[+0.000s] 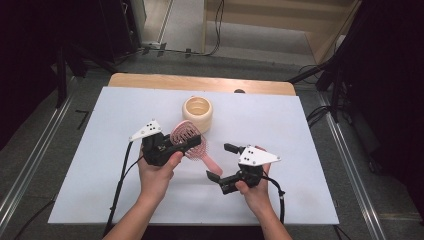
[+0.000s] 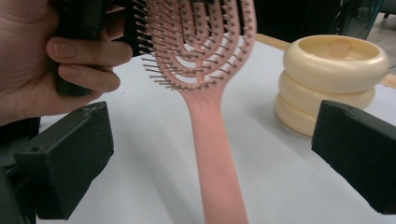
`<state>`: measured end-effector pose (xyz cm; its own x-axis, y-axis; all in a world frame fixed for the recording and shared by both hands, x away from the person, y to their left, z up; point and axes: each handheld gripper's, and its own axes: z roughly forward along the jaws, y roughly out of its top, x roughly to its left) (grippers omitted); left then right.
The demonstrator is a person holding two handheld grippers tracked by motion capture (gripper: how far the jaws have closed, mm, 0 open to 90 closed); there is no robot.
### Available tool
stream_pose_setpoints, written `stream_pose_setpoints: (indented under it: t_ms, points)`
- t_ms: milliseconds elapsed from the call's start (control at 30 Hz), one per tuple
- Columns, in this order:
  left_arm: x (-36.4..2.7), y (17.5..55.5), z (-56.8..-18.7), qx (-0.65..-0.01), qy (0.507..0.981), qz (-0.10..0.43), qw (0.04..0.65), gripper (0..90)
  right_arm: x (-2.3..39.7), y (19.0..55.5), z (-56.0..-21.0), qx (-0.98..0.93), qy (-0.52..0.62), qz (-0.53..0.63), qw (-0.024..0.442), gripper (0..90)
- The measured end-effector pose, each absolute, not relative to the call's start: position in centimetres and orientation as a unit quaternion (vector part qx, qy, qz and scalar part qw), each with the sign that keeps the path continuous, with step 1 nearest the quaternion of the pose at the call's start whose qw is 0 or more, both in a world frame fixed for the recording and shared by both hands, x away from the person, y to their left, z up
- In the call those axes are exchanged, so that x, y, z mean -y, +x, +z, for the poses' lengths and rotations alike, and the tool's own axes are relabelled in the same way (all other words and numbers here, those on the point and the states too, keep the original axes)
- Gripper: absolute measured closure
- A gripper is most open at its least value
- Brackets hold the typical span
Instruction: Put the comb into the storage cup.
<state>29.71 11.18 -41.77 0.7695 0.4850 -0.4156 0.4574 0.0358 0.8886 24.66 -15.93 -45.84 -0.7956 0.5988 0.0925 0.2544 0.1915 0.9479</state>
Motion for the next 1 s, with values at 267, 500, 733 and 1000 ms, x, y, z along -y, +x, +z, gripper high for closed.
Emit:
stream_pose_setpoints:
  t_ms: [267, 500, 733, 1000]
  points:
    - [-12.0, 30.0, -41.5, -0.342, 0.691, 0.014, 0.636, 62.8, 17.8, 24.5, -46.2, -0.747, 0.299, 0.57, 0.166, 0.0]
    - [-12.4, 30.2, -41.1, -0.338, 0.696, 0.02, 0.634, 62.9, 19.5, 24.1, -46.6, -0.738, 0.312, 0.571, 0.181, 0.0]
    - [-12.8, 30.3, -40.8, -0.337, 0.695, 0.026, 0.635, 63.0, 21.4, 23.8, -47.1, -0.73, 0.327, 0.567, 0.198, 0.0]
    - [-13.0, 30.6, -40.5, -0.337, 0.697, 0.03, 0.632, 63.1, 23.3, 23.4, -47.4, -0.72, 0.346, 0.564, 0.208, 0.0]
